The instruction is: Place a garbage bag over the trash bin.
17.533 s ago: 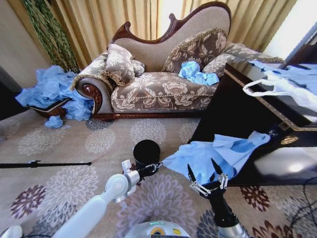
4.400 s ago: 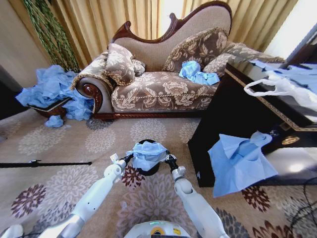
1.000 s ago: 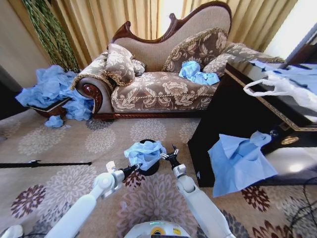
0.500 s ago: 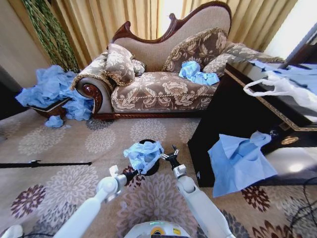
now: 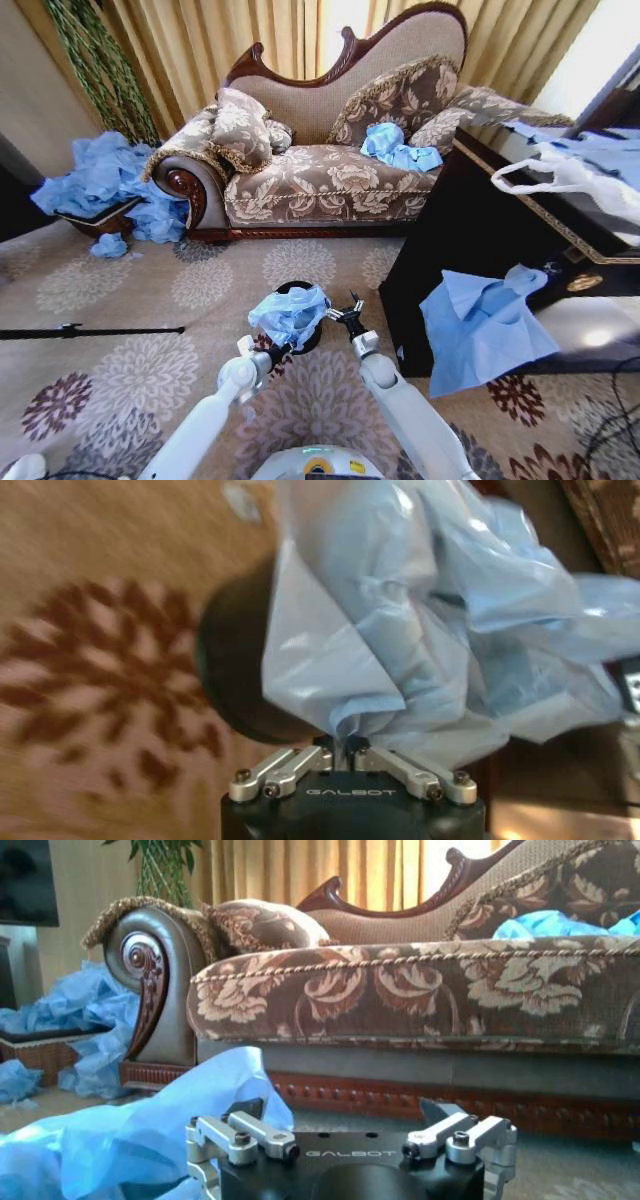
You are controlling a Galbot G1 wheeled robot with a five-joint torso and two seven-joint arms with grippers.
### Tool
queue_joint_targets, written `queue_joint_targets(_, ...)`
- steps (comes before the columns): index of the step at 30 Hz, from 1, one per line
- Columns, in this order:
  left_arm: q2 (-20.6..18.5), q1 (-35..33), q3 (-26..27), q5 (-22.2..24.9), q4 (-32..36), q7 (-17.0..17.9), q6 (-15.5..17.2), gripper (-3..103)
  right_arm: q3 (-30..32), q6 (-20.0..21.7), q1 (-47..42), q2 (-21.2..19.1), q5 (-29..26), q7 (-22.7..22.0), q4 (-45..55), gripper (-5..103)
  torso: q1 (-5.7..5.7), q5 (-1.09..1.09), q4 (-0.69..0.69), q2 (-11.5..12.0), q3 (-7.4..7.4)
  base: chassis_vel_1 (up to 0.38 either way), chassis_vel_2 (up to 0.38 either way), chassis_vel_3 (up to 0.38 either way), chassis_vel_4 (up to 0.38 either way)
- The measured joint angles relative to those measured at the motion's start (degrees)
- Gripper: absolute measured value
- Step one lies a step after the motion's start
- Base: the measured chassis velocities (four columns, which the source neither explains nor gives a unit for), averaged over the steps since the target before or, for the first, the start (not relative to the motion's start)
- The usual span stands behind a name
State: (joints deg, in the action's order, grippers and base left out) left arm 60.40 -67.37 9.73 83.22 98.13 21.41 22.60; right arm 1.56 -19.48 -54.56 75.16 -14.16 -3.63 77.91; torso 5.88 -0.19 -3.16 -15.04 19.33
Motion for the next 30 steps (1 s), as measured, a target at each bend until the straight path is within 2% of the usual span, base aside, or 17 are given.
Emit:
queue_joint_targets(2,-3.1,-2.6,1.0,-2.5,1.8,-0.8,-0.5,20,0.0,0.1,-0.8,-0.2,-0.1,0.0,1.1,100,-0.01,-0.01,0.01,0.0,0.00,0.000,0.000,0.000,0.000)
queue_joint_targets(3,-3.1,-2.6,1.0,-2.5,1.8,-0.8,-0.5,20,0.0,0.1,-0.8,-0.2,-0.1,0.0,1.1,100,-0.01,-0.01,0.01,0.0,0.00,0.000,0.000,0.000,0.000)
queue_joint_targets(5,-6.1,-5.3,2.1,-5.7,3.8,-2.7,-1.9,31,0.0,0.3,-1.2,-0.2,-0.1,-0.1,1.9,100,-0.01,0.00,0.00,0.0,0.00,0.000,0.000,0.000,0.000)
queue_joint_targets(7,-6.8,-6.0,2.3,-6.7,4.3,-3.4,-2.4,31,-0.1,0.3,-1.2,-0.1,-0.1,-0.1,1.9,100,-0.01,0.00,0.00,0.0,0.00,0.000,0.000,0.000,0.000)
queue_joint_targets(9,-7.6,-7.0,2.5,-8.8,4.6,-4.9,-3.7,42,-0.2,0.2,-0.9,0.1,0.1,-0.1,1.9,100,-0.01,0.00,0.00,0.0,0.00,0.000,0.000,0.000,0.000)
queue_joint_targets(12,-6.7,-6.8,2.5,-9.4,3.9,-5.6,-4.4,53,-0.2,-0.3,-1.1,-0.7,2.3,0.0,3.1,100,-0.01,0.01,0.02,0.0,0.00,0.000,0.000,0.000,0.000)
queue_joint_targets(13,-6.7,-6.8,2.5,-9.4,3.9,-5.6,-4.4,53,-0.2,-0.3,-1.1,-0.7,2.3,0.0,3.1,100,-0.01,0.01,0.02,0.0,0.00,0.000,0.000,0.000,0.000)
queue_joint_targets(16,-4.1,-5.0,1.7,-9.4,2.1,-5.5,-4.5,70,-0.8,0.0,-2.5,-4.1,6.4,1.4,6.1,100,-0.01,-0.04,-0.06,0.0,0.00,0.000,0.000,0.000,0.000)
queue_joint_targets(17,-4.1,-5.0,1.7,-9.4,2.1,-5.5,-4.5,70,-0.8,0.0,-2.5,-4.1,6.4,1.4,6.1,100,-0.01,-0.04,-0.06,0.0,0.00,0.000,0.000,0.000,0.000)
queue_joint_targets(19,-3.3,-4.6,1.6,-9.2,1.9,-5.3,-4.6,81,-1.2,-1.1,-2.2,-4.4,9.6,2.1,5.7,100,-0.01,0.00,0.00,0.0,0.00,0.000,0.000,0.000,0.000)
queue_joint_targets(20,-3.3,-4.6,1.6,-9.2,1.9,-5.3,-4.6,81,-1.2,-1.1,-2.2,-4.4,9.6,2.1,5.7,100,-0.01,0.00,0.00,0.0,0.00,0.000,0.000,0.000,0.000)
queue_joint_targets(23,-3.1,-4.9,1.9,-9.1,2.0,-5.2,-4.7,94,-1.6,-1.4,-2.1,-4.8,14.4,2.8,6.2,100,-0.01,0.00,0.01,0.0,0.00,0.000,0.000,0.000,0.000)
queue_joint_targets(24,-3.1,-4.9,1.9,-9.1,2.0,-5.2,-4.7,94,-1.6,-1.4,-2.1,-4.8,14.4,2.8,6.2,100,-0.01,0.00,0.01,0.0,0.00,0.000,0.000,0.000,0.000)
queue_joint_targets(27,-2.9,-5.6,2.3,-9.3,2.0,-5.4,-4.9,96,-2.1,-1.2,-2.3,-6.4,20.5,3.4,9.0,100,0.00,0.00,0.02,0.0,0.00,0.000,0.000,0.000,0.000)
queue_joint_targets(28,-2.9,-5.6,2.3,-9.3,2.0,-5.4,-4.9,96,-2.1,-1.2,-2.3,-6.4,20.5,3.4,9.0,100,0.00,0.00,0.02,0.0,0.00,0.000,0.000,0.000,0.000)
queue_joint_targets(30,-2.5,-5.9,2.4,-9.5,2.0,-5.5,-5.0,96,-1.3,0.4,-3.4,-8.7,23.8,3.4,11.9,100,0.00,0.00,0.01,0.0,0.00,0.000,0.000,0.000,0.000)
